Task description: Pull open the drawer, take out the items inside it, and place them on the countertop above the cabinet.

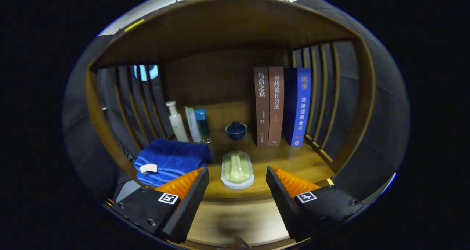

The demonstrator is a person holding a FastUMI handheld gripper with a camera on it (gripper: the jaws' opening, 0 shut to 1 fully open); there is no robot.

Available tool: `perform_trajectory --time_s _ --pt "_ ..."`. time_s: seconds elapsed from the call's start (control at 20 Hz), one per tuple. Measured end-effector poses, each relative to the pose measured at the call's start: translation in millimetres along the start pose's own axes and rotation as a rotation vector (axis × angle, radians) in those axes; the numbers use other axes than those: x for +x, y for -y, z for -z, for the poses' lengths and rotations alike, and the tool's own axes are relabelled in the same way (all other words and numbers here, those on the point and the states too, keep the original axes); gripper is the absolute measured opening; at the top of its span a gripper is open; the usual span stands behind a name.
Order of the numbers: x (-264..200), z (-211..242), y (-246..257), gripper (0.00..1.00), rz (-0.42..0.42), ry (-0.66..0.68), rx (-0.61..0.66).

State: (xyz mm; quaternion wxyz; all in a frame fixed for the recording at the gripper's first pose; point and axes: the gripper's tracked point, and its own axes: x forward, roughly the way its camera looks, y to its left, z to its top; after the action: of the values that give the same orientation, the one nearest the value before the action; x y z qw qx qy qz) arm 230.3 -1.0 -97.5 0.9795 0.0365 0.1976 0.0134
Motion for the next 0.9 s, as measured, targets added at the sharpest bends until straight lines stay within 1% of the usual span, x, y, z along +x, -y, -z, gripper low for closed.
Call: perform_trajectory --time_s 0.2,0.3,0.45,0.65,0.8,0.9 --pt "-63 14 1 1.0 -0.021 0.129 0.011" --pt "-87 35 3 1.0 -0.03 0.161 0.047" --pt "-113 81 10 0.99 -0.027 0.178 0.072" --pt "-131 131 17 0.99 -0.002 0.201 0.068" --pt "-132 170 14 0.99 -0.014 0.184 0.087" --pt "-128 185 17 0.99 -0.01 0.168 0.096"
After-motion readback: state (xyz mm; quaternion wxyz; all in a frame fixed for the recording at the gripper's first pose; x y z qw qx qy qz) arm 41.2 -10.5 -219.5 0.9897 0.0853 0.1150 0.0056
